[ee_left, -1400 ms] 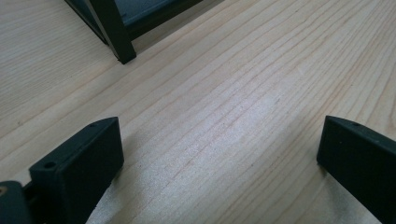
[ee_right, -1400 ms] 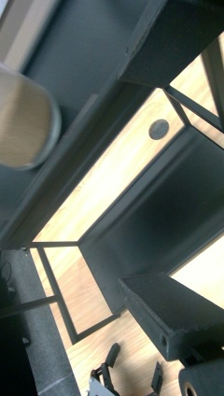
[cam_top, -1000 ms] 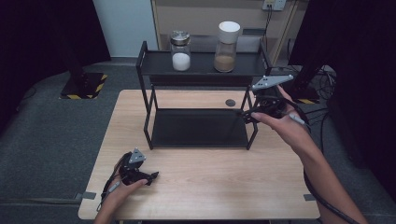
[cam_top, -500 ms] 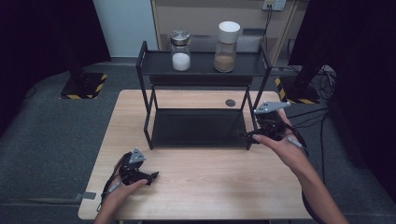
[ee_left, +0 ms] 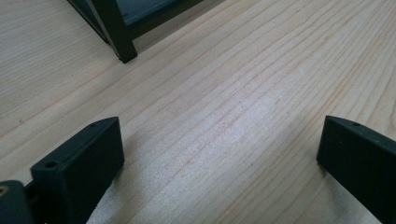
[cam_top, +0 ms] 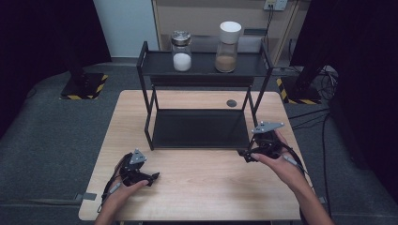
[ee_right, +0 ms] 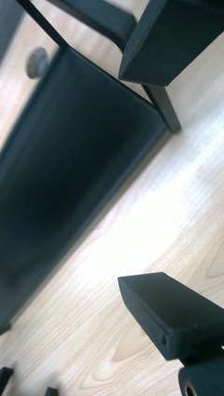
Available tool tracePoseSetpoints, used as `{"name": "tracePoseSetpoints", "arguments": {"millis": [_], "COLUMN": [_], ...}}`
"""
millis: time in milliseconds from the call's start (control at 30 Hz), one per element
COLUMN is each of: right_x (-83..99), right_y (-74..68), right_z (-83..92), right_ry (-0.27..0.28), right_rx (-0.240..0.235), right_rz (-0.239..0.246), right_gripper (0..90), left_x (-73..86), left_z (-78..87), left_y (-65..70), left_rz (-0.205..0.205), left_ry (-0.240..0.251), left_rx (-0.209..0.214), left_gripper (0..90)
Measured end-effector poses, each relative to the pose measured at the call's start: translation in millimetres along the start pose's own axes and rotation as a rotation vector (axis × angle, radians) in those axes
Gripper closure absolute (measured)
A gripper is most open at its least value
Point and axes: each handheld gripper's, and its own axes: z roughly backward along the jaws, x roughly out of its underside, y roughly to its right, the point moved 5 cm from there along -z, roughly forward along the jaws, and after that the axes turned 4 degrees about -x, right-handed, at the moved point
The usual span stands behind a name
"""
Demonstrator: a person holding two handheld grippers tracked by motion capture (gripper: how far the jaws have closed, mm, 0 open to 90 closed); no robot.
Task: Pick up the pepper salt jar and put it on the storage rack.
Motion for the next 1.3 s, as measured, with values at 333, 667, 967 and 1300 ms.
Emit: {"name": "tracePoseSetpoints", "arguments": {"millis": [333, 667, 967, 1300], "right_x": [49.8, 81.1, 94.6, 102.3], "right_y": [-13.5, -25.3, -32.4, -35.1], "right_z": [-30.8, -49.4, -57.8, -58.4], "right_ry": [-0.053, -0.07, -0.058, -0.022], "right_rx": [-0.016, -0.011, 0.002, 0.009], "right_rz": [-0.042, -0.072, -0.056, -0.062], "right_gripper": [4.4, 4.4, 2.6, 0.8], "left_x": [0.1, 0.1, 0.1, 0.1], "left_z": [0.1, 0.1, 0.1, 0.1], "left_y": [0.4, 0.4, 0.4, 0.4], "left_rz": [0.001, 0.001, 0.001, 0.001], "left_ry": [0.0, 0.0, 0.0, 0.0], "left_rx": [-0.002, -0.002, -0.002, -0.002], "left_gripper": [0.0, 0.0, 0.0, 0.0]}}
